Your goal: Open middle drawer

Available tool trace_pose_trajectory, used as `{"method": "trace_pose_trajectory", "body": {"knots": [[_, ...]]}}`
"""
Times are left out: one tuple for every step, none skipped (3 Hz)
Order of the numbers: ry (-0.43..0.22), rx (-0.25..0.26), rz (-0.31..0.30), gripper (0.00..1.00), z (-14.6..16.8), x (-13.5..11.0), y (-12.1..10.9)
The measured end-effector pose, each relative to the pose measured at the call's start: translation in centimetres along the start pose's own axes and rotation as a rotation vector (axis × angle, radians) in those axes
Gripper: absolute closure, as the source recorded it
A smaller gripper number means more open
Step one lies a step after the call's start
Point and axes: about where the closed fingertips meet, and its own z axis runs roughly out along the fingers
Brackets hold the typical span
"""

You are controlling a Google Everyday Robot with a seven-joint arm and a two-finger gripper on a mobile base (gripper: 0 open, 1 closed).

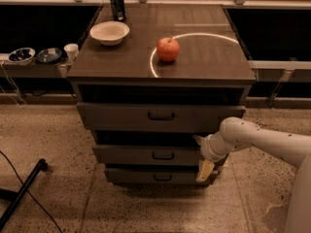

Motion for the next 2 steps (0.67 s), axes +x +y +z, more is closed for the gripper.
{"method": "trace_pose_trajectory", "body": {"knots": [[-0.006,0.004,0.007,0.00,1.2,0.4,-0.8],[-0.004,-0.008,0.028,0.19,2.4,1.0,-1.0]]}}
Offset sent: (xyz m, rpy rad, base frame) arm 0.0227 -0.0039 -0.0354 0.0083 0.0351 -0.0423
